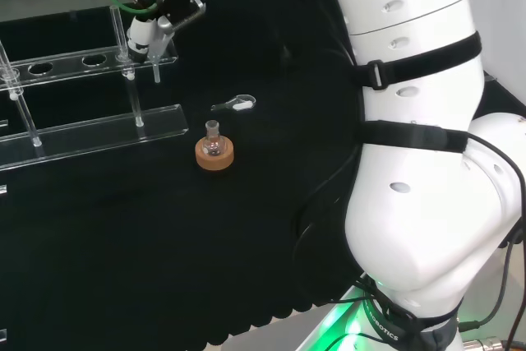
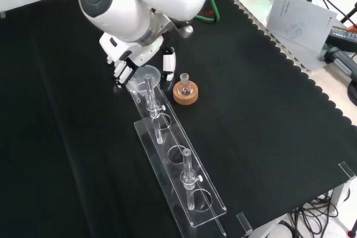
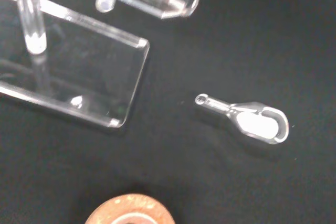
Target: Pick up the funnel from the transparent funnel stand.
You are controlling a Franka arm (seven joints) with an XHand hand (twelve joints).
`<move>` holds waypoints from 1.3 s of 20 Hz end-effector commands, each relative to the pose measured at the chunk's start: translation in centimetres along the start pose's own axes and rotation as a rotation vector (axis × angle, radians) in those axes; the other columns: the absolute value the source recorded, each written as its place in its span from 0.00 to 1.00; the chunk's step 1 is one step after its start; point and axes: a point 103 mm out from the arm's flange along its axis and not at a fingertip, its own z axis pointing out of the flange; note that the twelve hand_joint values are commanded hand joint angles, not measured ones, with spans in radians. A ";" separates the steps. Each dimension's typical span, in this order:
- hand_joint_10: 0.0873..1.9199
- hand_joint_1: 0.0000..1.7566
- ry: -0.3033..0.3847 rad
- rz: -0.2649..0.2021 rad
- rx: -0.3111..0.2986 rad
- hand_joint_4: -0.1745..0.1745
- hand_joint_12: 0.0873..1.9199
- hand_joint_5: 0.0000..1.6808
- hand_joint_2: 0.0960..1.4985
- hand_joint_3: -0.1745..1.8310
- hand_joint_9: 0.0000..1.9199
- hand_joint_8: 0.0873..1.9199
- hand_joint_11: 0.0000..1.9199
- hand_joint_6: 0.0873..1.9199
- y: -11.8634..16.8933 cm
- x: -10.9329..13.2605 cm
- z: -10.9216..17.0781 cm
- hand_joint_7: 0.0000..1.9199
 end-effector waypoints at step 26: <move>0.42 0.37 -0.116 0.224 -0.240 0.21 0.61 0.30 0.53 0.32 0.53 0.46 0.35 0.30 -16.6 -1.8 -4.8 0.36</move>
